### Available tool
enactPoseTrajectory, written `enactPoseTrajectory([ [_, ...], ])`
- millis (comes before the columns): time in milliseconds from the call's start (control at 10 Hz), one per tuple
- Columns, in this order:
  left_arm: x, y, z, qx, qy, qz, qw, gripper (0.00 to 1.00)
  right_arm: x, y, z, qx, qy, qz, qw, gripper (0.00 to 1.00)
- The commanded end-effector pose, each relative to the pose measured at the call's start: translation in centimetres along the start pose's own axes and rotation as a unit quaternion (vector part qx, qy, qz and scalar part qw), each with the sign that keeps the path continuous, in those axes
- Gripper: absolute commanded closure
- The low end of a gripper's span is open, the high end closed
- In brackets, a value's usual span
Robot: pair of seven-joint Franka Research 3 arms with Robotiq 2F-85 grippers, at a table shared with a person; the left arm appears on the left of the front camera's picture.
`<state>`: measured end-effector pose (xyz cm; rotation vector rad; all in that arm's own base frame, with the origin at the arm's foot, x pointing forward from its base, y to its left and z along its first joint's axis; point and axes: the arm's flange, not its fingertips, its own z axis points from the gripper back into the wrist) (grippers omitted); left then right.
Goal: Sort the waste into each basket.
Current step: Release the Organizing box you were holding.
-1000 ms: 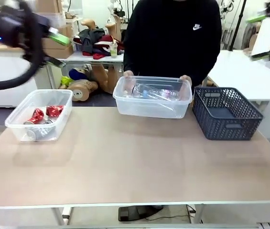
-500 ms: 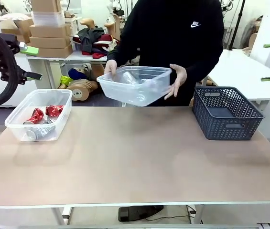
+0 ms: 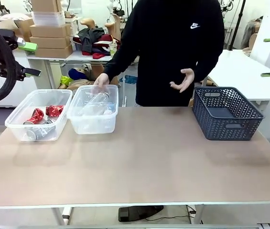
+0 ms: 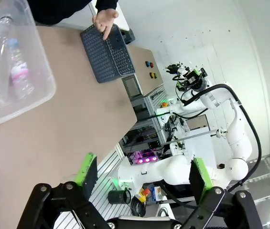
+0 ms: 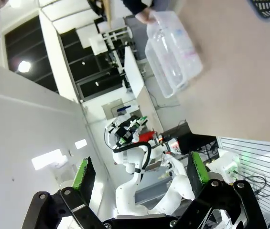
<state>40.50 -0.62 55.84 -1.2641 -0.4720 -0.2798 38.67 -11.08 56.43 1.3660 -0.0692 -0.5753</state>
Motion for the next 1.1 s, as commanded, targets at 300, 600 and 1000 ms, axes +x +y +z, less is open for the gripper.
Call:
enactPoseTrajectory([
  [300,0.11,-0.21,0.03,-0.011,-0.004,-0.002,1.000,0.00,-0.02,0.12,0.23,0.004,0.003,0.001,1.000,0.00],
  [600,0.11,-0.21,0.03,-0.011,-0.004,-0.002,1.000,0.00,-0.02,0.12,0.23,0.004,0.003,0.001,1.000,0.00],
  [1000,0.11,-0.21,0.03,-0.011,-0.004,-0.002,1.000,0.00,-0.02,0.12,0.23,0.004,0.003,0.001,1.000,0.00],
])
